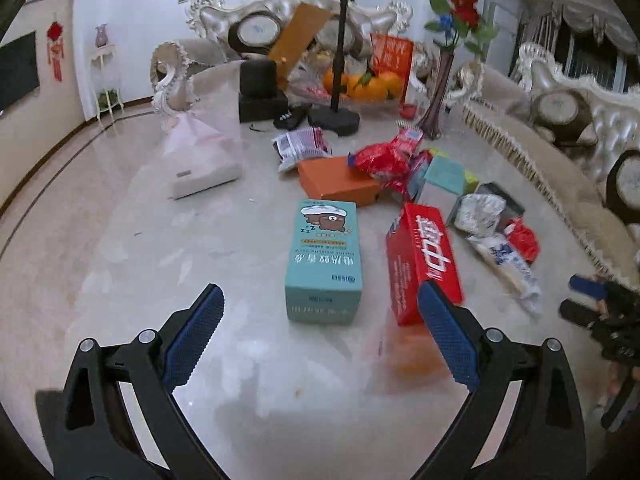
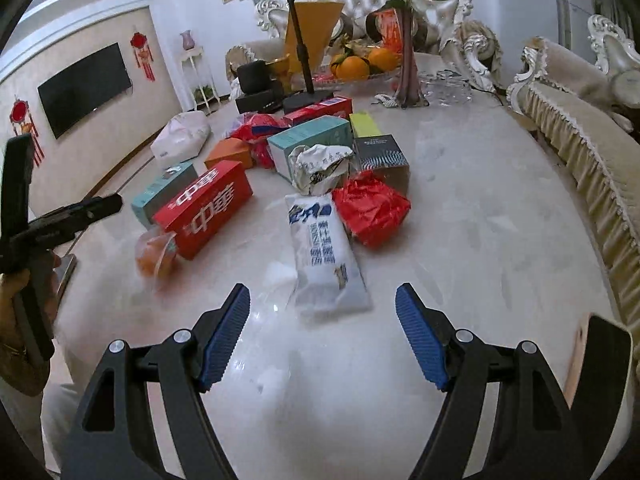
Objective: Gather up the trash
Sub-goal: 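Grasp the teal mosquito-liquid box with the left tool while the right tool grasps the bread packet, then carry both items over the wastebasket and open both tools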
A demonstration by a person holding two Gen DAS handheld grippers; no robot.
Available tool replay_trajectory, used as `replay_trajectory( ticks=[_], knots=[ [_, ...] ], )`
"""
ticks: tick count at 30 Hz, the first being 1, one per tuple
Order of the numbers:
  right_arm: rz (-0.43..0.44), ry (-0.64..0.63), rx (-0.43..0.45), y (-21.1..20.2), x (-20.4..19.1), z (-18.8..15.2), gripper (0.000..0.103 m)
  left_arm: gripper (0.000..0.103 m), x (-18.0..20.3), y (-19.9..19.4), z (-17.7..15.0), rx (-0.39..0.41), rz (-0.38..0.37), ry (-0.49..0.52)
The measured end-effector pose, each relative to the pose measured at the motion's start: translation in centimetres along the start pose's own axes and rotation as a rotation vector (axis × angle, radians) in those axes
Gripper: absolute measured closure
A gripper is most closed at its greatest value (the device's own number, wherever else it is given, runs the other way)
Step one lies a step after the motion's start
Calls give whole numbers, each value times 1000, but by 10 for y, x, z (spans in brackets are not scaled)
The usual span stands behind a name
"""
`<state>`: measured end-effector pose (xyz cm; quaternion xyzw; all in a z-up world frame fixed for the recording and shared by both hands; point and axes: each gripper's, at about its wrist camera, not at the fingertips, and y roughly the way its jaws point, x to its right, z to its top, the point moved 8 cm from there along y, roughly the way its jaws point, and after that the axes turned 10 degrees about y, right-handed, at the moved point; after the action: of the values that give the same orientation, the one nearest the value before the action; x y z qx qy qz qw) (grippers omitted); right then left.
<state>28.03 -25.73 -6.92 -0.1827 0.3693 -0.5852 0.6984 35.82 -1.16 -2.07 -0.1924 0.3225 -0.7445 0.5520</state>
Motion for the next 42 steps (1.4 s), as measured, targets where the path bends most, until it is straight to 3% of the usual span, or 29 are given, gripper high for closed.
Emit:
replay_trajectory(
  ticks=[3, 10, 18, 20, 24, 26, 27, 31, 37, 42],
  knots=[
    [6, 3, -13, 8, 3, 6, 31, 8, -1, 20, 3, -33, 15, 35],
    [1, 18, -67, 26, 10, 5, 31, 8, -20, 50, 9, -82, 12, -21],
    [-17, -3, -105, 46, 5, 10, 32, 8, -15, 73, 8, -129, 29, 16],
    [-42, -36, -117, 52, -1, 9, 32, 9, -15, 78, 7, -139, -7, -12],
    [-125, -118, -126, 59, -11, 6, 34, 36, -15, 80, 4, -147, -85, -82],
    [-128, -126, -122, 58, -13, 5, 46, 52, -17, 78, 3, -139, -91, -101],
    [-130, -128, -119, 56, -14, 5, 63, 54, -17, 78, 3, -138, -94, -104],
    [-100, -120, -125, 52, -14, 2, 69, 55, -15, 76, 2, -126, -78, -81],
    [29, -22, -109, 30, -16, -7, 70, 55, -18, 42, 7, -52, -62, -77],
    [151, 45, -59, -17, -20, -23, 70, 55, -9, -38, 2, 100, -94, -62]
  ],
)
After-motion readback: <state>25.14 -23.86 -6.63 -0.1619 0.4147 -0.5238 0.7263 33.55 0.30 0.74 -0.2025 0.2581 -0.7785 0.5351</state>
